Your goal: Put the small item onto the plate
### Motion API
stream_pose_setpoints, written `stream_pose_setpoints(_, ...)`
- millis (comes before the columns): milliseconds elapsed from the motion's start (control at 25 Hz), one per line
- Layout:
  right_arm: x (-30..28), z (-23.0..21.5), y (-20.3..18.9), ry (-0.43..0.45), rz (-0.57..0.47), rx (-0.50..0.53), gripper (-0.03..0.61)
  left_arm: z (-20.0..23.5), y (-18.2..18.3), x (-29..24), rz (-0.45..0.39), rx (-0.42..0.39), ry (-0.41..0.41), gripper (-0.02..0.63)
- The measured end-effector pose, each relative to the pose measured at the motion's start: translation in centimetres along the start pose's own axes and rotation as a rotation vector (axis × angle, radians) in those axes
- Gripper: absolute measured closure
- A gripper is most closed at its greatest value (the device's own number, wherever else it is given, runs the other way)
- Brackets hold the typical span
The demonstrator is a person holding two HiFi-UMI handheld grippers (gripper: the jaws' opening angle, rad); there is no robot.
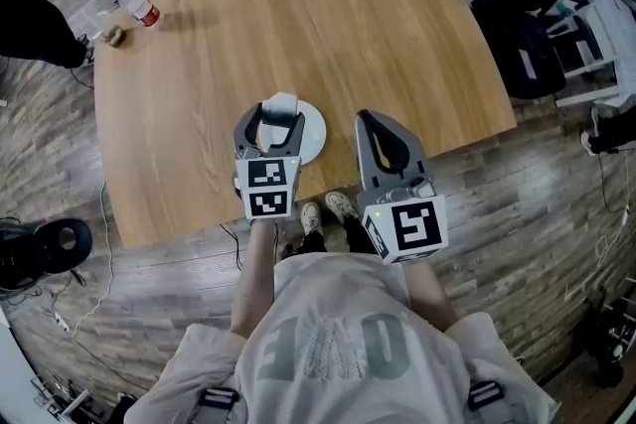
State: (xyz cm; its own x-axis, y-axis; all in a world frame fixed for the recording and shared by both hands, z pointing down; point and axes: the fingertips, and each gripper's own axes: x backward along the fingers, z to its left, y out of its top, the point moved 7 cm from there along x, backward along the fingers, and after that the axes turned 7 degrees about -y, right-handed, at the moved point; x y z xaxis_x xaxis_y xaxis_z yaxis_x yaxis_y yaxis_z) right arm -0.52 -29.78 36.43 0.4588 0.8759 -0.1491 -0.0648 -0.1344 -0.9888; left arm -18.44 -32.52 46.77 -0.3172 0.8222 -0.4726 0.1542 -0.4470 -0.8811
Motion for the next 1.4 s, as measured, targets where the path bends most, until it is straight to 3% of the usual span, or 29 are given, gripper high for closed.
stream_pose_setpoints(320, -0.2, -1.0, -1.8, -0.033, 0.059, -0.026, 0.56, -0.4, -4.8, -2.6, 0.205, 0.059, -0.056, 0.308)
stream_pose_setpoints(680, -0.1, -0.8, -2.9, -0.048, 0.099, -0.031, 0.56, -0.1, -7.1, -4.6, 0.349, 0.112, -0.106, 0.308)
stream_pose_setpoints(1080, 0.2, -1.1, -3.3, -0.058, 0.128, -0.037, 0.56, -0.7, -8.3, -5.5, 0.425, 0.078, -0.102, 0.31)
stream_pose_setpoints(1400, 0.8, -1.2, -3.9, -0.058, 0.139, -0.038, 0.56, -0.9, -8.4, -5.8, 0.429, 0.035, -0.088, 0.308)
